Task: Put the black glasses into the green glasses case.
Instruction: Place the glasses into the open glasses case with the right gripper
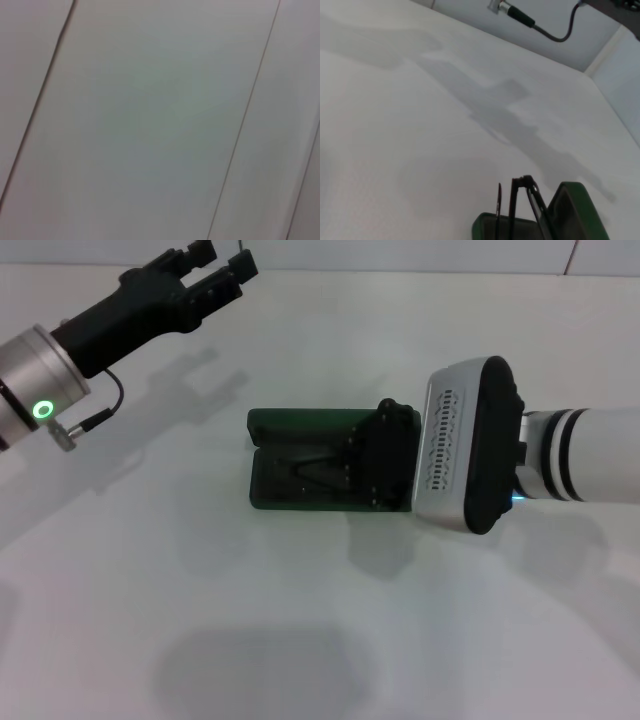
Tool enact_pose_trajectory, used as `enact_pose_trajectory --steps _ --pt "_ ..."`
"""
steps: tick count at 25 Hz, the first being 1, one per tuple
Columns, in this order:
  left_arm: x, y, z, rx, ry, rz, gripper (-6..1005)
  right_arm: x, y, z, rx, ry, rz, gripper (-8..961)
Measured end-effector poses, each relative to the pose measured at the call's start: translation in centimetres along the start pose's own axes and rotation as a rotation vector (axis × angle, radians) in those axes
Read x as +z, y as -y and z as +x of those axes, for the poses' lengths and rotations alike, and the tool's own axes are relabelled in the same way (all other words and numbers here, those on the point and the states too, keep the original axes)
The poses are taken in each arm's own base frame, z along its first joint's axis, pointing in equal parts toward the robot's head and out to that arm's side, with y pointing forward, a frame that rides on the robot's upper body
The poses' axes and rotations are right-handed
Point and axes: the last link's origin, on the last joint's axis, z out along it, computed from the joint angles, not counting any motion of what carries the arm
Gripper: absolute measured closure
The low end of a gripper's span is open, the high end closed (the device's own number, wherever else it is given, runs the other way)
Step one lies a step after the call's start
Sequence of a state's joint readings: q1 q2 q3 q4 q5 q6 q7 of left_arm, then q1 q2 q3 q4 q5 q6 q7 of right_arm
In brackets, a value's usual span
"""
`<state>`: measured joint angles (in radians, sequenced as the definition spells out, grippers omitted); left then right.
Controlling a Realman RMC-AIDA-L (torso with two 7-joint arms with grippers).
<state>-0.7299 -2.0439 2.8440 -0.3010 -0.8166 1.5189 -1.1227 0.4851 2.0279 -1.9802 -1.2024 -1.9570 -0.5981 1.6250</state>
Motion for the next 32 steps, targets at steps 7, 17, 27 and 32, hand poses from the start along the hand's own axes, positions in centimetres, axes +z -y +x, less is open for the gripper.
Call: enact_pose_trajectory --steps 7,17,27,32 --pt "0.6 0.1 0.0 0.0 0.01 0.005 236 1.1 -1.0 0.0 -0.059 -0.01 0.082 764" --pt "0.8 0.0 -0.2 -0.001 0.024 0.002 233 1.4 -1.4 0.9 -0.086 -0.036 0.136 754" --pt "0.8 -0.1 -0.3 0.0 0.033 -0.002 231 1.4 -1.4 1.3 -0.061 -0.042 0.143 745" --pt "0.6 -0.1 -0.5 0.003 0.036 0.002 230 1.3 -1.2 0.9 -0.043 -0.028 0.152 739"
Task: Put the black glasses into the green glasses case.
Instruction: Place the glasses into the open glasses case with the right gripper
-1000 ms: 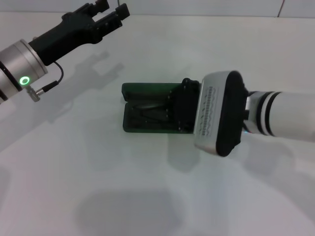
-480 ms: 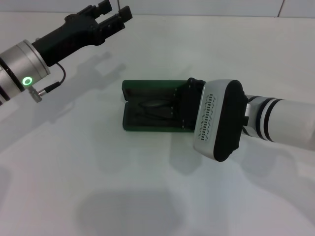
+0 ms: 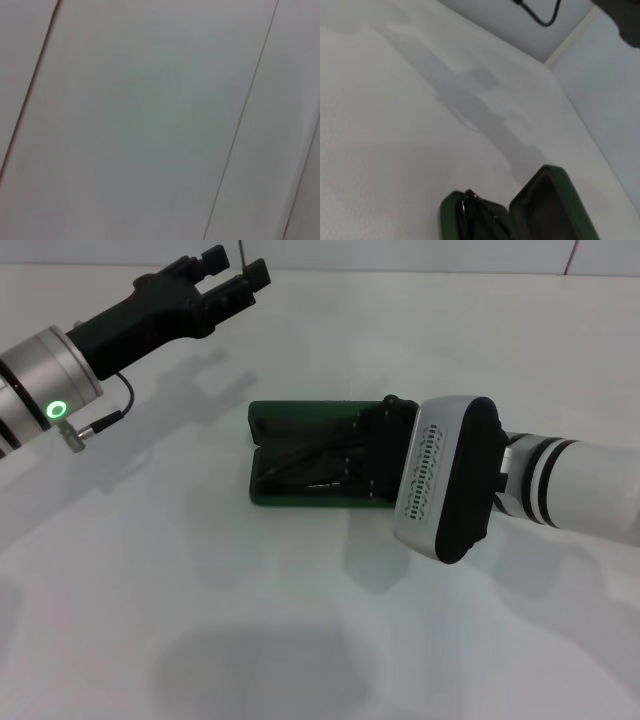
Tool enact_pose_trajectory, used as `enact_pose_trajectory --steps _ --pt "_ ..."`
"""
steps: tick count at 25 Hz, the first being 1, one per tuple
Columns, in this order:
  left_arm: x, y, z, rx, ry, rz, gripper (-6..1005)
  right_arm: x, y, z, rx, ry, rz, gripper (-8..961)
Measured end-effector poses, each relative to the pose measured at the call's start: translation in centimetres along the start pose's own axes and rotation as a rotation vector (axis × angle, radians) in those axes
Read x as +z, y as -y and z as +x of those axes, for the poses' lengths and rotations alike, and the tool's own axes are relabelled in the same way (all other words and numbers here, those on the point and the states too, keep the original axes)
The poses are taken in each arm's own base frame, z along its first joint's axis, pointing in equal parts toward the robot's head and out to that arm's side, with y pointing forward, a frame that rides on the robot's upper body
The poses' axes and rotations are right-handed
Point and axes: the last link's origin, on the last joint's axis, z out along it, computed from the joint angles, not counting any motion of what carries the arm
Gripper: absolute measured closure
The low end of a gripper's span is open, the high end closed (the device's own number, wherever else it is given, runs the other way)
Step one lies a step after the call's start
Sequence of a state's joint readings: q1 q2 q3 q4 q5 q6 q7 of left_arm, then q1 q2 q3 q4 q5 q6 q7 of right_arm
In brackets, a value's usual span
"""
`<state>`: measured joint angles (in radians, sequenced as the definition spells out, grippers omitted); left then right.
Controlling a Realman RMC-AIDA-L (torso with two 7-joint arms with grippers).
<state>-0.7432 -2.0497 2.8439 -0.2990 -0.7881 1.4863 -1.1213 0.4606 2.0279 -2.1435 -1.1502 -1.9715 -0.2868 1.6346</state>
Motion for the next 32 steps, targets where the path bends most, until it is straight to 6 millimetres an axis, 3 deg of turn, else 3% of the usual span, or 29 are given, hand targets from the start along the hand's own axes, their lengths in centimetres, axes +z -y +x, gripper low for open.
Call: enact_pose_trajectory --steps 13,22,26,32 --pt "-0.1 0.0 -0.1 0.008 0.013 -0.002 226 -0.6 0.0 -0.3 0.097 0.023 -0.105 726" --pt "-0.1 -0.1 -0.2 0.008 0.015 -0.005 224 -3.2 2.9 0.2 0.254 0.104 -0.185 717" --pt "0.6 -0.4 -0.2 0.019 0.01 -0.021 223 -4.2 2.6 0.0 0.282 0.191 -0.276 714" --pt "0.8 -0.6 -0.2 0.019 0.008 -0.027 221 -2.8 2.6 -0.2 0.319 0.17 -0.433 708"
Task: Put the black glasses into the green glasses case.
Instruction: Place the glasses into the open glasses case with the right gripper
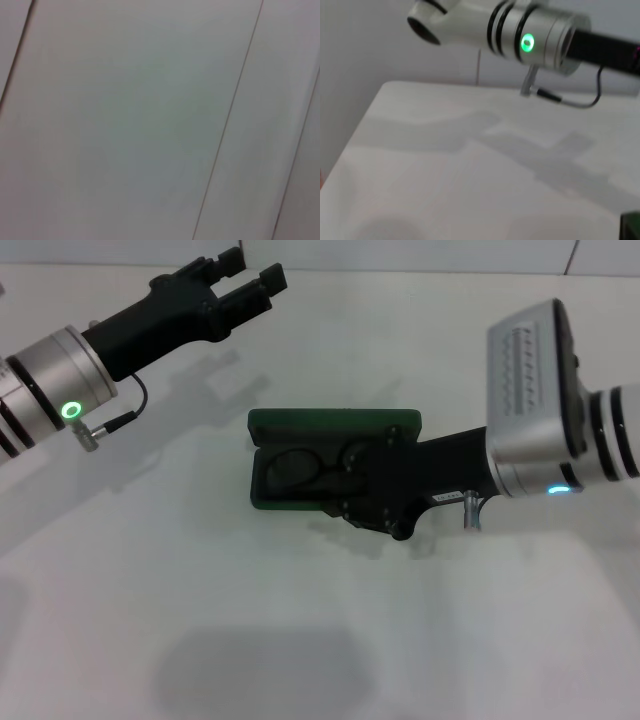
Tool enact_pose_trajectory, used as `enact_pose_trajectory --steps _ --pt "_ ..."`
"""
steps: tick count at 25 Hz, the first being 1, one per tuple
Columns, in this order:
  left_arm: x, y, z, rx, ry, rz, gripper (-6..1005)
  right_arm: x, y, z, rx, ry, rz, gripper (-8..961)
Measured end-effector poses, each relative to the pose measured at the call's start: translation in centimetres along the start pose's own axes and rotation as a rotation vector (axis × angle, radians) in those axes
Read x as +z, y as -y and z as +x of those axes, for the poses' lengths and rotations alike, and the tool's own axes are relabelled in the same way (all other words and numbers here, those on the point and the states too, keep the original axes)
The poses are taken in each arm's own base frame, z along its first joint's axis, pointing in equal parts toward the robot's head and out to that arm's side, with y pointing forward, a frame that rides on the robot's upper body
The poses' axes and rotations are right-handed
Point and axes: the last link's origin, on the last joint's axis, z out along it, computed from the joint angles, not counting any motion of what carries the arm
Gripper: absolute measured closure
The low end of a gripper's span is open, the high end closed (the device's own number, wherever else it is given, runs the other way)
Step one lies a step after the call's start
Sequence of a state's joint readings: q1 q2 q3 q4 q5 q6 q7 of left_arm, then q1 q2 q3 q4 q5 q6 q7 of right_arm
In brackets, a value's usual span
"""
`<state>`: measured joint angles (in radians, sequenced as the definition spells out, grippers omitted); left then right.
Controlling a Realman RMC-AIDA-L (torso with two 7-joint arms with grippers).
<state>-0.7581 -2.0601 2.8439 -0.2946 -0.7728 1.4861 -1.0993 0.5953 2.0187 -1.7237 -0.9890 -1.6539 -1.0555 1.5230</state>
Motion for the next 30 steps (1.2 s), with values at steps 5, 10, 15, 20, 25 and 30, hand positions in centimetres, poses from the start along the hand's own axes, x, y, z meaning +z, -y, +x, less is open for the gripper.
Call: enact_pose_trajectory --steps 5,10,15,20,25,30 --pt "0.1 -0.1 0.0 0.01 -0.001 -0.003 220 0.8 1.8 0.4 0.071 -0.05 -0.012 703" --pt "0.2 -0.1 0.0 0.017 -0.005 -0.003 219 1.4 2.6 0.6 0.109 -0.085 -0.023 698" --pt "0.2 -0.1 0.0 0.02 -0.005 -0.003 218 1.5 2.7 0.5 0.112 -0.084 -0.015 693" --pt "0.3 -0.1 0.1 0.024 -0.004 -0.005 216 1.7 2.1 0.4 0.109 -0.094 -0.061 688" --pt "0.4 -0.2 0.2 0.025 -0.005 -0.008 215 2.0 2.6 1.0 0.13 -0.138 -0.035 683" --pt "0.7 -0.2 0.3 0.027 -0.004 -0.015 214 2.1 3.0 1.2 0.132 -0.153 -0.002 678"
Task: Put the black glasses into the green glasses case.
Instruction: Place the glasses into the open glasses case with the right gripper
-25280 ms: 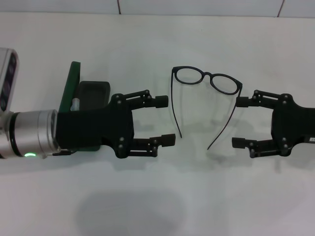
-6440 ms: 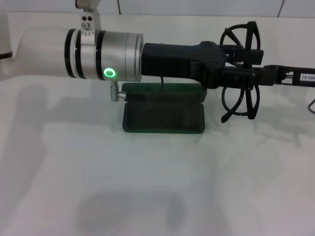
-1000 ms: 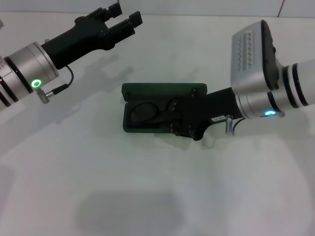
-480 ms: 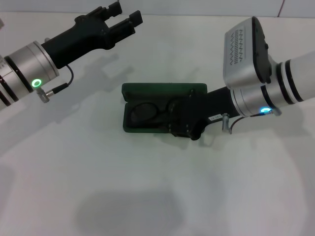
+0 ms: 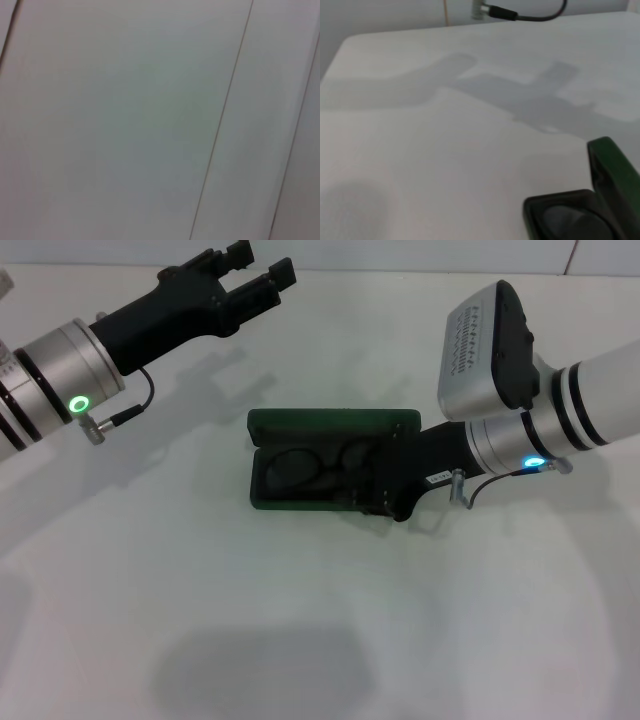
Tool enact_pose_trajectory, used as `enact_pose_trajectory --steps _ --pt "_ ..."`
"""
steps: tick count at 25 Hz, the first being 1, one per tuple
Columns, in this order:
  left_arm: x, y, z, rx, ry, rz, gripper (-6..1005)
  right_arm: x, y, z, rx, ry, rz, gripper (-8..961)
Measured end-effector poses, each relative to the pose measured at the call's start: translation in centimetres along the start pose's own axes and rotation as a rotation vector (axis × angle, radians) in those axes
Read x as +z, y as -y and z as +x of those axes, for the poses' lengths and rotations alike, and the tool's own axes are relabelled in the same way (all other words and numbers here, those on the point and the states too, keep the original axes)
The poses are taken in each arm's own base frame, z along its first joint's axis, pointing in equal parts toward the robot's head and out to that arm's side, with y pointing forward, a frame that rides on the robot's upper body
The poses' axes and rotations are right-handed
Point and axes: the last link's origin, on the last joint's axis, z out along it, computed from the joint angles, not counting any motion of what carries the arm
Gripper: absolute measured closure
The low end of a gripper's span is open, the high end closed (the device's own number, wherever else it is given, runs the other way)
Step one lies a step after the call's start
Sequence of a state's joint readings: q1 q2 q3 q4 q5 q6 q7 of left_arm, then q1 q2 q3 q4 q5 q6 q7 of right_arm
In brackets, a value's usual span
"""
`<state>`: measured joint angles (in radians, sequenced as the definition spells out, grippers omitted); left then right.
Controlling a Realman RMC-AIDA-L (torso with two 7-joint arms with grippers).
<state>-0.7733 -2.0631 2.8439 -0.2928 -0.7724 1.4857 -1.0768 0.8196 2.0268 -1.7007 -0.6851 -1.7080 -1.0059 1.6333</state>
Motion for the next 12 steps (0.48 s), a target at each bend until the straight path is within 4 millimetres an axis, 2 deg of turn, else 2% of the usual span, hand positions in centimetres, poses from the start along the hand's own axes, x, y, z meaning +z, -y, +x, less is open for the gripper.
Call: enact_pose_trajectory --steps 9,12 --pt "-0.1 0.1 0.0 0.0 0.003 0.003 211 -0.3 0.1 0.2 0.007 0.012 0.013 670" --pt "-0.1 0.1 -0.1 -0.006 0.013 0.0 211 -1.9 -0.7 0.0 0.019 0.072 -0.048 667"
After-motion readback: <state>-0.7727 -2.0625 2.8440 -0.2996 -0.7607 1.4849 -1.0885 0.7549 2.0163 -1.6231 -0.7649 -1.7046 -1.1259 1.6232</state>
